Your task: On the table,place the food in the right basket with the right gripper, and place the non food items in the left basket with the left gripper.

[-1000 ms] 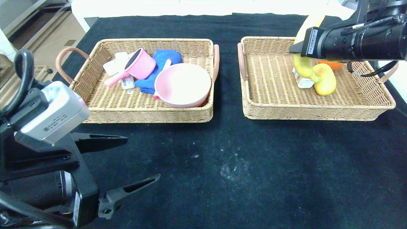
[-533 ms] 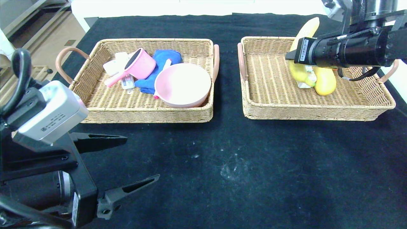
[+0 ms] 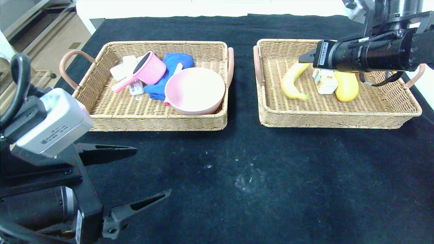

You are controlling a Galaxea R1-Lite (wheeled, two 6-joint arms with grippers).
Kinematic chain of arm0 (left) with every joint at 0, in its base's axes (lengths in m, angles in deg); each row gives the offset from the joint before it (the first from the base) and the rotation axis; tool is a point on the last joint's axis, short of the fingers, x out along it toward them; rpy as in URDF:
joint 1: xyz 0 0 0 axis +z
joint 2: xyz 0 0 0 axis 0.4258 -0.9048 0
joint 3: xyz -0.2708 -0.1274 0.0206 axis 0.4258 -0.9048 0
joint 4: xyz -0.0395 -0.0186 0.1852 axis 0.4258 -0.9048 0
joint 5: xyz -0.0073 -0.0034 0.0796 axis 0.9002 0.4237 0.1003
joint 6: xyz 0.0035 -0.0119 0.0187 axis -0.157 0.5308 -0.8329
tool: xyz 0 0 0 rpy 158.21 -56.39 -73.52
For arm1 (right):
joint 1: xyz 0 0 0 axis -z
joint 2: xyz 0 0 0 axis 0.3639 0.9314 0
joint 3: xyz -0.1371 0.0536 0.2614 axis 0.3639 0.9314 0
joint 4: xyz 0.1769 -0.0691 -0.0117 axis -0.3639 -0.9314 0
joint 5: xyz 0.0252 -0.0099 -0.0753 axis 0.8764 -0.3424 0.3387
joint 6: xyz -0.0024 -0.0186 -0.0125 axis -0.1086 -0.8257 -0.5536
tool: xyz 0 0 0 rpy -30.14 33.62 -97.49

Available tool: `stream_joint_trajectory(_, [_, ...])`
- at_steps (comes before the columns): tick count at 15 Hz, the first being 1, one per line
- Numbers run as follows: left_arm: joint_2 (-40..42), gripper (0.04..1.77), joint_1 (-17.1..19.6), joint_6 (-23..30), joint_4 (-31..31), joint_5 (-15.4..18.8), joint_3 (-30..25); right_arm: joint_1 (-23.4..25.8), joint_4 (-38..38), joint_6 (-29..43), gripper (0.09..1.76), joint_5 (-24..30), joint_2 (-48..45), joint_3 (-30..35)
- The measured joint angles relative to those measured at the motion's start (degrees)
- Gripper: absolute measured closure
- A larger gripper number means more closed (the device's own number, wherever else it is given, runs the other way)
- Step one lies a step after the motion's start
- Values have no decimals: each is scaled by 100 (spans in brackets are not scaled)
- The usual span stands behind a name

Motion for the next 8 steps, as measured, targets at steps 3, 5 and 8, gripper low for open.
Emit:
stream_joint_trajectory(3, [2,9,0,0,0,0,9,-16,-22,-11,47,0,-44,55])
stream_joint_trajectory(5, [2,9,4,7,5,-7,9,-29,-37,-74,40,24,-143,185])
stream_joint_trajectory(8, [6,9,6,9,6,-23,15,-33,-20,-436,32,372,-505,767])
